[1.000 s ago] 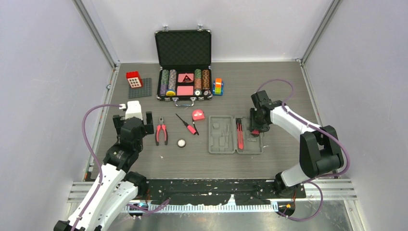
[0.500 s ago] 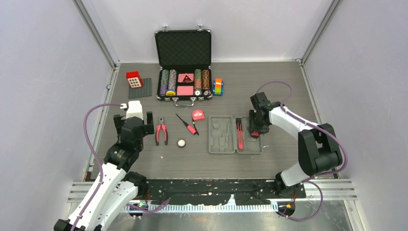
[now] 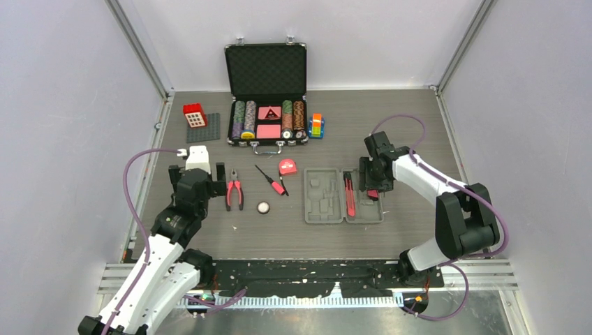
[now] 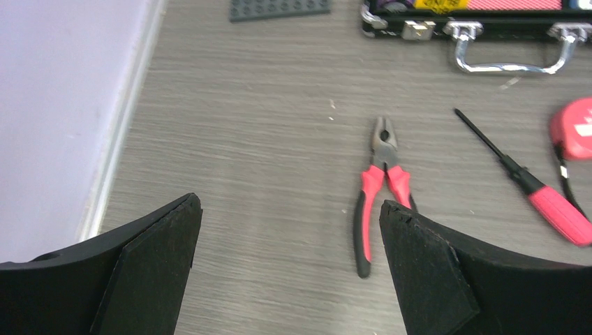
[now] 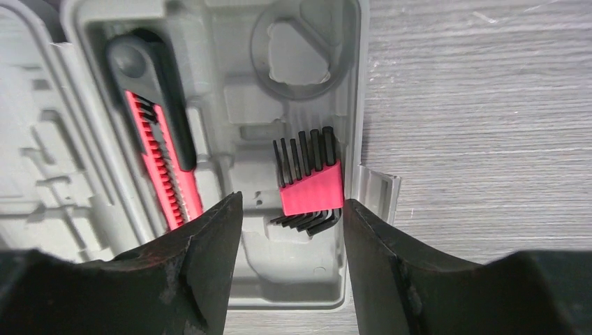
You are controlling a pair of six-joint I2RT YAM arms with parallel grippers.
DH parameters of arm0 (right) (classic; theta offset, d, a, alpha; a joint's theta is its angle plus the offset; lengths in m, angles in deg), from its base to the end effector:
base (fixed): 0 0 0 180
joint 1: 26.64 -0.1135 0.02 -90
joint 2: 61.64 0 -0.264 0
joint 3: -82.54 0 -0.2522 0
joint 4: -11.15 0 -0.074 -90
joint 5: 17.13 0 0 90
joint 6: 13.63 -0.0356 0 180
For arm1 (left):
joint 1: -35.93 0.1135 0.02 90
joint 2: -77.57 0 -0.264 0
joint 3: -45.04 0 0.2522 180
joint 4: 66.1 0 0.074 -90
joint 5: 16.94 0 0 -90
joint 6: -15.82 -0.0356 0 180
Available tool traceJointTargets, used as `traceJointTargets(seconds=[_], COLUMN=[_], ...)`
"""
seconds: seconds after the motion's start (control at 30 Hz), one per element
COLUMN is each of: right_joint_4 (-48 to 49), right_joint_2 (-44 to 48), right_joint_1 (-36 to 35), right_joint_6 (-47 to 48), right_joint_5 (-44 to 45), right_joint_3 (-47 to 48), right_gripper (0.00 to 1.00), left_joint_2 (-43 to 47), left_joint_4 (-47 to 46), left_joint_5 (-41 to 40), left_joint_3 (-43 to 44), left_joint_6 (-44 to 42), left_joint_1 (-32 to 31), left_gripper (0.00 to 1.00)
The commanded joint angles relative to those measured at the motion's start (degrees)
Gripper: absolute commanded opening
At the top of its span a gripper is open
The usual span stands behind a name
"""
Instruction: Pack the tool kit
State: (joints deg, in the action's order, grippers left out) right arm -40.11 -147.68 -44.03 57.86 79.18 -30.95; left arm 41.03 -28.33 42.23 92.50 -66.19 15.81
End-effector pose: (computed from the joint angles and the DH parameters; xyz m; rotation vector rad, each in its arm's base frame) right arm 0.2640 0.0786 0.1893 0.0533 2.7888 -0.0008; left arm 0.1460 -0.0341 0.2712 -0.1225 1.9724 0.2303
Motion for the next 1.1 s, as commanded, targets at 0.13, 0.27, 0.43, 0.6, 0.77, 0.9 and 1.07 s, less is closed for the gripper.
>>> traceJointTargets(seconds=[0.13, 0.27, 0.43, 0.6, 0.77, 0.9, 1.07], right_joint_4=[-2.7, -2.4, -0.5, 1.8, 2.9, 3.3, 2.5], right_joint_2=[7.4, 8.2, 8.1, 7.3, 6.5, 6.2, 6.1], right_joint_1=[0.8, 1.7, 4.0, 4.9, 5.0, 5.0, 5.0], right_joint_6=[1.3, 0.9, 0.2, -0.8, -1.4, -1.0, -0.3], right_joint_5=[0.7, -0.6, -4.9, -9.4, -10.2, -9.9, -7.8], right_joint_3=[5.3, 4.3, 2.1, 0.8, 0.0, -0.5, -0.7], right_gripper=[0.59, 0.54, 0.45, 0.35, 0.34, 0.33, 0.31], left_joint_2=[-6.2, -11.6, -23.1, -36.4, -49.2, -57.3, -64.0], left_joint_4=[4.3, 1.1, -2.0, -4.0, -4.3, -3.5, -3.2], left_joint_5=[18.5, 22.4, 22.5, 23.1, 24.2, 25.9, 28.1], left_joint_3=[9.9, 11.7, 16.1, 21.7, 27.3, 31.1, 33.4], left_joint_6=[13.1, 20.4, 25.0, 27.4, 28.3, 29.4, 30.8], left_joint_1=[-2.5, -10.4, -20.3, -25.8, -27.3, -27.5, -27.9], left_gripper=[0.99, 0.95, 0.94, 0.88, 0.76, 0.68, 0.6])
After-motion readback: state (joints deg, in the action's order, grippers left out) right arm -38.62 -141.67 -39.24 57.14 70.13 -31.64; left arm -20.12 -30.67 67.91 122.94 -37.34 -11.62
